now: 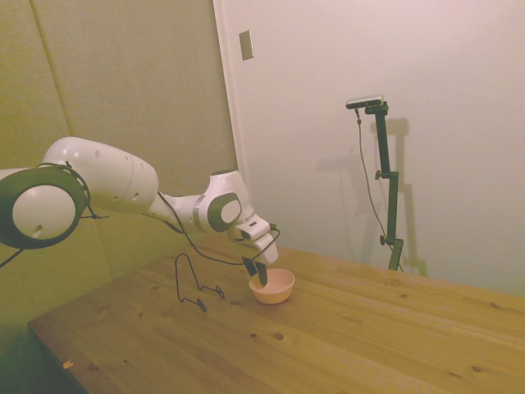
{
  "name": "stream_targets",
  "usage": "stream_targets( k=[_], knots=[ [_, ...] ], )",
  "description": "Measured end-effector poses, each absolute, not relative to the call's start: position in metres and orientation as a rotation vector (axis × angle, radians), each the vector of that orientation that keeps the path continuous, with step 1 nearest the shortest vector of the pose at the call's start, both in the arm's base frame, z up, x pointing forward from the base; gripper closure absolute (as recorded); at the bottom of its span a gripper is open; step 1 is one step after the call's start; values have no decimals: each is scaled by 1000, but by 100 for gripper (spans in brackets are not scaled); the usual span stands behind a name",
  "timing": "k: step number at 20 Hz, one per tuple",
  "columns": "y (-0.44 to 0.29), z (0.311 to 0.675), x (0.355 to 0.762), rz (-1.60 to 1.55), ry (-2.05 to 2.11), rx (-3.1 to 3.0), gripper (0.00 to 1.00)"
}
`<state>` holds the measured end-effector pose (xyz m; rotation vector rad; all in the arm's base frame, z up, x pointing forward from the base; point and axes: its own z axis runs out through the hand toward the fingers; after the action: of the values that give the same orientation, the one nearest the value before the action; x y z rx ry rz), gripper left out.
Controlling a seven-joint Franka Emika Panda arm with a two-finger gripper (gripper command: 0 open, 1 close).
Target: Load the bowl
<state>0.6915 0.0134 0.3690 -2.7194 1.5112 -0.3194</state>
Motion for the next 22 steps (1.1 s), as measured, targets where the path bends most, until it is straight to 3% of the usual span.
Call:
stream_targets(
  k=[9, 16, 19, 20, 22],
  knots=[
    [-4, 380, 694, -283, 1511, -2662, 100],
    [-5, 458, 662, -204, 1330, -2546, 100],
    [11, 493, 633, -183, 1228, -2531, 100],
    [24, 505, 602, -180, 1173, -2550, 100],
    [26, 503, 600, -172, 1159, -2550, 100]
  ],
)
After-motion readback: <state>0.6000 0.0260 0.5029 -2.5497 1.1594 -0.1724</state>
